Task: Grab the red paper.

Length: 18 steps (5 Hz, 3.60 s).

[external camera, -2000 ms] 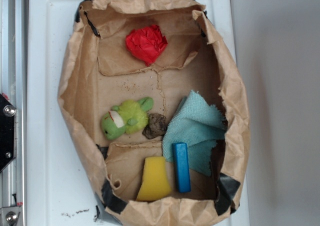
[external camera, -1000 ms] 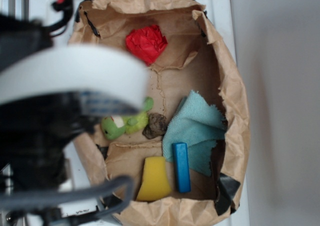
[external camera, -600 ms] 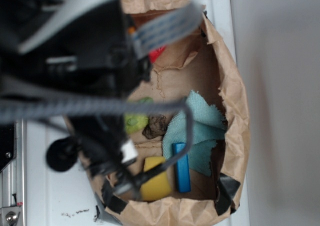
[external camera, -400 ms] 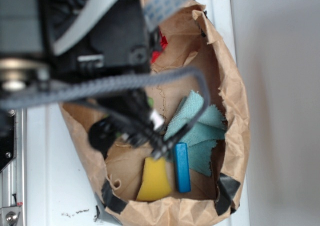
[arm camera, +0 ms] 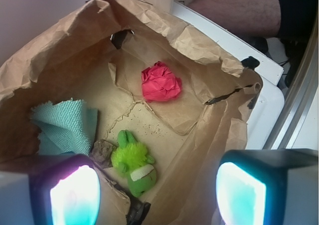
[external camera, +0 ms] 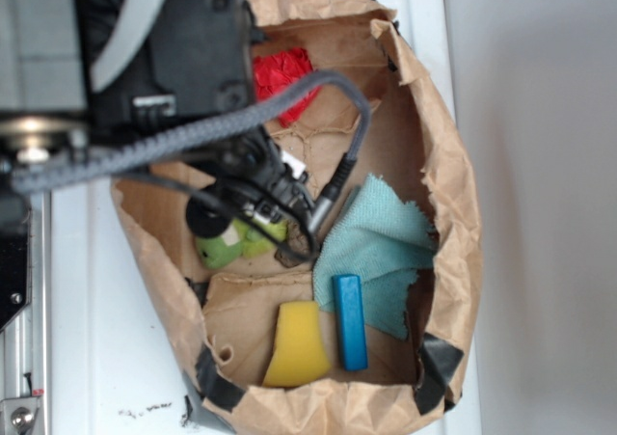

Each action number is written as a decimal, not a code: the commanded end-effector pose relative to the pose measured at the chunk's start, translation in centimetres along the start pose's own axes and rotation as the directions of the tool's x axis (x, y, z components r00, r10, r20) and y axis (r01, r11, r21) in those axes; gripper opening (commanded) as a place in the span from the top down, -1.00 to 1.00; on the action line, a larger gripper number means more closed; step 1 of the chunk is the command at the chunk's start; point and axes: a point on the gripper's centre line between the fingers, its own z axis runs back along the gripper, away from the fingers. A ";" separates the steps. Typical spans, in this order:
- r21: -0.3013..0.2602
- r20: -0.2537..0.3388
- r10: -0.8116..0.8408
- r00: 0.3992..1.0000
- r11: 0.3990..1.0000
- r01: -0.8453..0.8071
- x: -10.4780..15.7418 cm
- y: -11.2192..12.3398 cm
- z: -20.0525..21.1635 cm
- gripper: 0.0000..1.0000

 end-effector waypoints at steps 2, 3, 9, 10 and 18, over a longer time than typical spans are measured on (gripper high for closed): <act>-0.026 0.035 0.026 0.999 0.999 -0.025 0.7 0.9 1.3 -1.00; -0.044 0.069 0.106 0.992 0.994 -0.103 1.1 -0.5 -0.9 -1.00; 0.015 -0.015 0.316 0.949 0.949 -0.315 2.2 1.4 -9.1 -1.00; 0.024 -0.018 0.328 0.945 0.945 -0.327 2.0 2.2 -8.9 -1.00; 0.122 0.131 0.354 0.926 0.921 -0.369 5.0 1.1 -13.1 -1.00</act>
